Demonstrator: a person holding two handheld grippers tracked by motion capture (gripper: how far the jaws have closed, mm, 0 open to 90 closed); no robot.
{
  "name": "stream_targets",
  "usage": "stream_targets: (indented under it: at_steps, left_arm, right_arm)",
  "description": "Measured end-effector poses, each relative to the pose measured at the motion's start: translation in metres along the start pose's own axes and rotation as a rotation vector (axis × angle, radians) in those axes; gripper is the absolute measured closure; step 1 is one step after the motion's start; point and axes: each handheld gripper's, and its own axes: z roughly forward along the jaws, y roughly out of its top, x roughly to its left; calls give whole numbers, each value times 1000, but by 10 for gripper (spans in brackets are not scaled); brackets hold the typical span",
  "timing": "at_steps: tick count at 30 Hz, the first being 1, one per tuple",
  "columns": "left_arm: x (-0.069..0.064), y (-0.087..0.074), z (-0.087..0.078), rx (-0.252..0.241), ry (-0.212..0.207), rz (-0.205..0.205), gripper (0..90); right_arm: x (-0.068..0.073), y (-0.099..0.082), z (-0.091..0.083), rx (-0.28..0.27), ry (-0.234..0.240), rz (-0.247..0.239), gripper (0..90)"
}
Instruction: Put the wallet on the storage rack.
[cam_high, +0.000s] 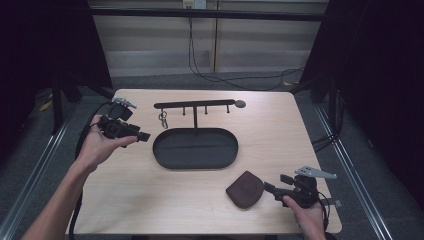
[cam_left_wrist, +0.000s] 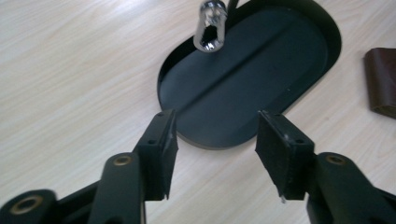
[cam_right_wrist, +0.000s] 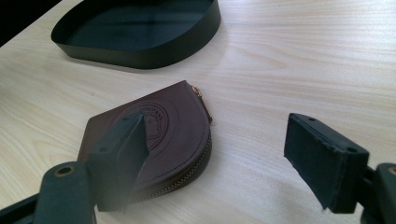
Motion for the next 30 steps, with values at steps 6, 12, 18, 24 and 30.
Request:
stream_targets:
  at_steps: [6, 12, 18, 24, 30]
  left_arm:
    - [-1, -28, 0, -56, 2, -12, 418]
    - [-4, -46, 2, -94, -16, -34, 288]
    - [-13, -68, 7, -146, 13, -74, 191]
    - [-17, -94, 14, -187, -5, -127, 164]
    - [-31, -123, 25, -203, -12, -106, 170]
  right_arm:
    - [0, 0, 0, 0, -3, 3, 215]
    - [0, 0, 0, -3, -1, -5, 213]
    - [-1, 0, -1, -7, -1, 2, 209]
    - [-1, -1, -1, -8, -8, 4, 210]
    - [2, 0, -1, 10, -19, -1, 179]
